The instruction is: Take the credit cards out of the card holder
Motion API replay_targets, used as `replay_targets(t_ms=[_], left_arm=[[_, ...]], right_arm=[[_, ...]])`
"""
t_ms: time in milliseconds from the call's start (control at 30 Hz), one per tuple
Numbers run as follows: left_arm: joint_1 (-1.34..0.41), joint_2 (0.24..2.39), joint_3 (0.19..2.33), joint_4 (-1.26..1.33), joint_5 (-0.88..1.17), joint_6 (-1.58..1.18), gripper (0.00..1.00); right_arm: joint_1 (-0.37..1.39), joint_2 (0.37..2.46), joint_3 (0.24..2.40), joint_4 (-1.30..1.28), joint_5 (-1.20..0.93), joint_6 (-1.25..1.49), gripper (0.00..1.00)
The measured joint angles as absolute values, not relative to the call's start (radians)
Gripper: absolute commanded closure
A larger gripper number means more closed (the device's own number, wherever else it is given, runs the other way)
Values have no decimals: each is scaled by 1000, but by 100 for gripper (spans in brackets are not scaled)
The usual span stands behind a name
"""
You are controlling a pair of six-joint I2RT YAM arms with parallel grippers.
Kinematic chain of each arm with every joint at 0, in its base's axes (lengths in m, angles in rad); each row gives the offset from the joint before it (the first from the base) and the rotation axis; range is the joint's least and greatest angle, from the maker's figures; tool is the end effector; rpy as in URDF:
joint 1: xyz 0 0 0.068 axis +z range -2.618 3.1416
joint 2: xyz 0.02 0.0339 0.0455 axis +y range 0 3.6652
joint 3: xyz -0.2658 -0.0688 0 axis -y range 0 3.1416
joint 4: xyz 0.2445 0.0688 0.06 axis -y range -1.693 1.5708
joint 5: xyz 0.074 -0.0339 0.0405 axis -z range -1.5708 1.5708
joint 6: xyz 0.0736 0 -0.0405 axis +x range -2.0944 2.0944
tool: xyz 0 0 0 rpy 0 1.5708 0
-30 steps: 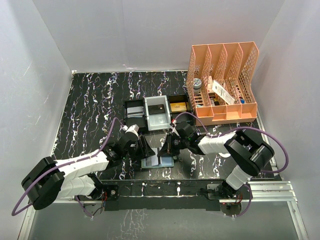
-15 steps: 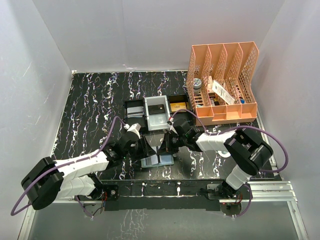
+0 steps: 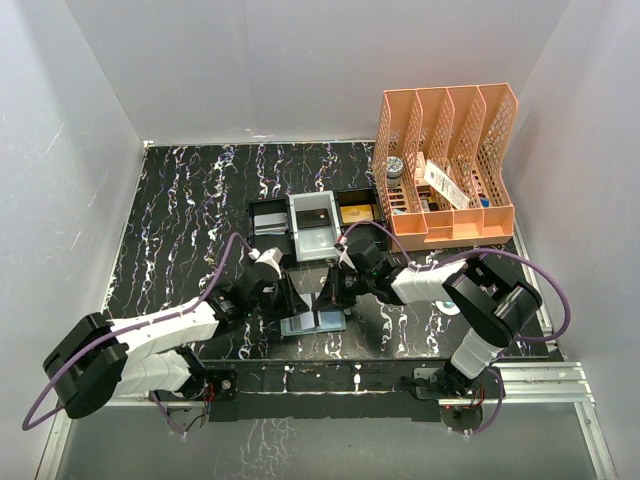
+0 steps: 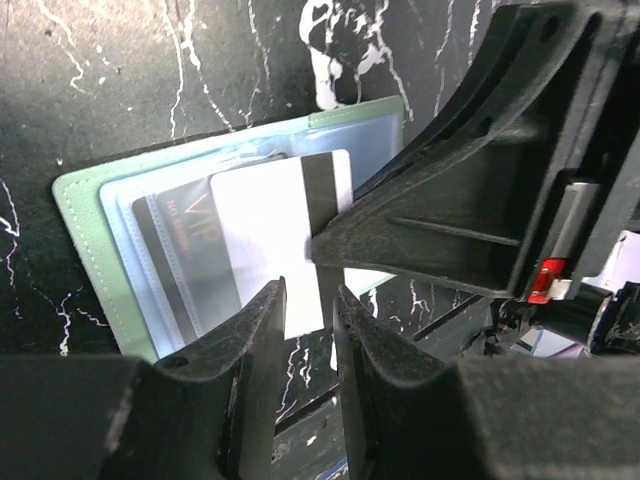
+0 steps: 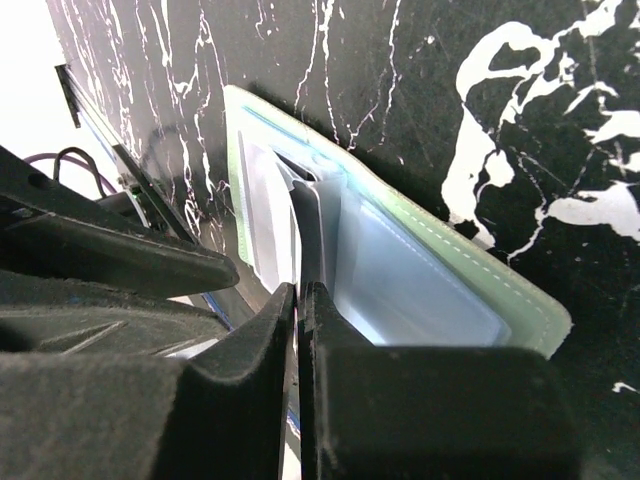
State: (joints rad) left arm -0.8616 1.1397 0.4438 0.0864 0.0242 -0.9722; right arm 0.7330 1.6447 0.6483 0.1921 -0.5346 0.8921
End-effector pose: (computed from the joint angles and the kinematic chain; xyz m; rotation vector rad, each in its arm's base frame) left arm 0.1654 -0.1955 0.1598 -0.1168 2.3833 -1.0051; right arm 0.2113 0.2407 0.1070 -0.0823 2.7063 1.2946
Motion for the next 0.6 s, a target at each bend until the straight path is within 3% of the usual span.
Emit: replay_targets(t_ms=[300, 400, 500, 600], left_arm=[[-862, 1214, 408, 106, 68, -978, 87], [-863, 1195, 407, 88, 67, -980, 87], [-863, 1168, 405, 62, 61, -980, 90], [-865, 1159, 403, 43, 52, -980, 92]], right_arm=[[732, 1645, 572, 282, -534, 963, 71], [732, 1644, 550, 332, -534, 1000, 71], [732, 1631, 519, 370, -528, 1033, 79], [732, 1621, 492, 403, -522, 1065, 80]])
